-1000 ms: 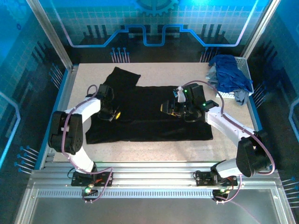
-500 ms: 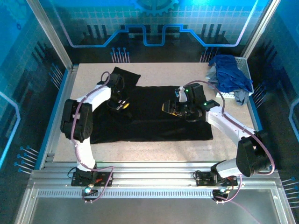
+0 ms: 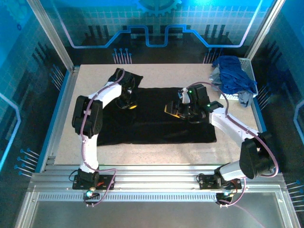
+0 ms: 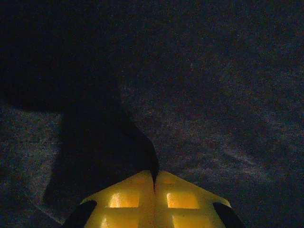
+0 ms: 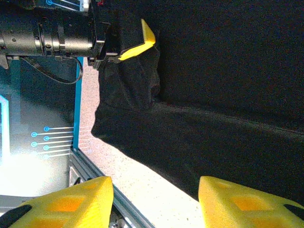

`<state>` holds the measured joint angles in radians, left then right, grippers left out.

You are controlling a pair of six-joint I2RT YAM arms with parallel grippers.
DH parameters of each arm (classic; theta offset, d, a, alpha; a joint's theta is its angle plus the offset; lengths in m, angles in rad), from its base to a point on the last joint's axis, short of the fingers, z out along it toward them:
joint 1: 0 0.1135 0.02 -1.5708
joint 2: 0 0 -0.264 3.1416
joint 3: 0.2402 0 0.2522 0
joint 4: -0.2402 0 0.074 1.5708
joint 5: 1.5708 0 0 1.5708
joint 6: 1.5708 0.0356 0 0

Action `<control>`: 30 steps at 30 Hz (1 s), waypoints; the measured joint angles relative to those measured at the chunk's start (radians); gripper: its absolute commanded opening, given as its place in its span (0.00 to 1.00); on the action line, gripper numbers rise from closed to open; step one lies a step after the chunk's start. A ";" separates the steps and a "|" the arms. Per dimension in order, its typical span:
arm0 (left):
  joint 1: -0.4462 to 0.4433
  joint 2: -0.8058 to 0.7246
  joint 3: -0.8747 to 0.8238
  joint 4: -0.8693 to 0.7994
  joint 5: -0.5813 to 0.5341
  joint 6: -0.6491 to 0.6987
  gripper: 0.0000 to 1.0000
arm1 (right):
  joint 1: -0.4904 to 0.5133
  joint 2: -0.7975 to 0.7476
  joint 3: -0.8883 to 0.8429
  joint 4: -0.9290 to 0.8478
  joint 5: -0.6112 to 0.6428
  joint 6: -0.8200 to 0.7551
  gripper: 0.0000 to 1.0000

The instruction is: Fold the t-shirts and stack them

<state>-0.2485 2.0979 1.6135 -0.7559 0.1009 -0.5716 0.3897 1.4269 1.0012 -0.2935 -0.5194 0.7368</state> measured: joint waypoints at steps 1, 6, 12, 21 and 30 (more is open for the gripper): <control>0.000 0.003 0.004 0.000 -0.003 0.011 0.34 | 0.000 0.001 0.000 0.000 -0.002 0.000 0.52; -0.002 -0.001 0.007 -0.006 -0.050 0.027 0.54 | -0.001 0.002 0.000 -0.001 -0.006 0.000 0.52; 0.004 -0.204 -0.136 -0.003 -0.089 -0.064 0.43 | -0.015 -0.003 -0.009 -0.013 0.027 0.010 0.48; 0.240 -0.455 -0.465 0.020 0.010 -0.269 0.29 | -0.157 -0.019 -0.068 -0.118 0.146 0.064 0.40; 0.283 -0.365 -0.513 0.059 0.017 -0.403 0.29 | -0.206 0.132 -0.067 -0.288 0.244 0.090 0.37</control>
<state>0.0345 1.7325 1.1004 -0.6971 0.1181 -0.9745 0.1833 1.5589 0.9344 -0.5816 -0.2752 0.8272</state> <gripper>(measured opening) 0.272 0.380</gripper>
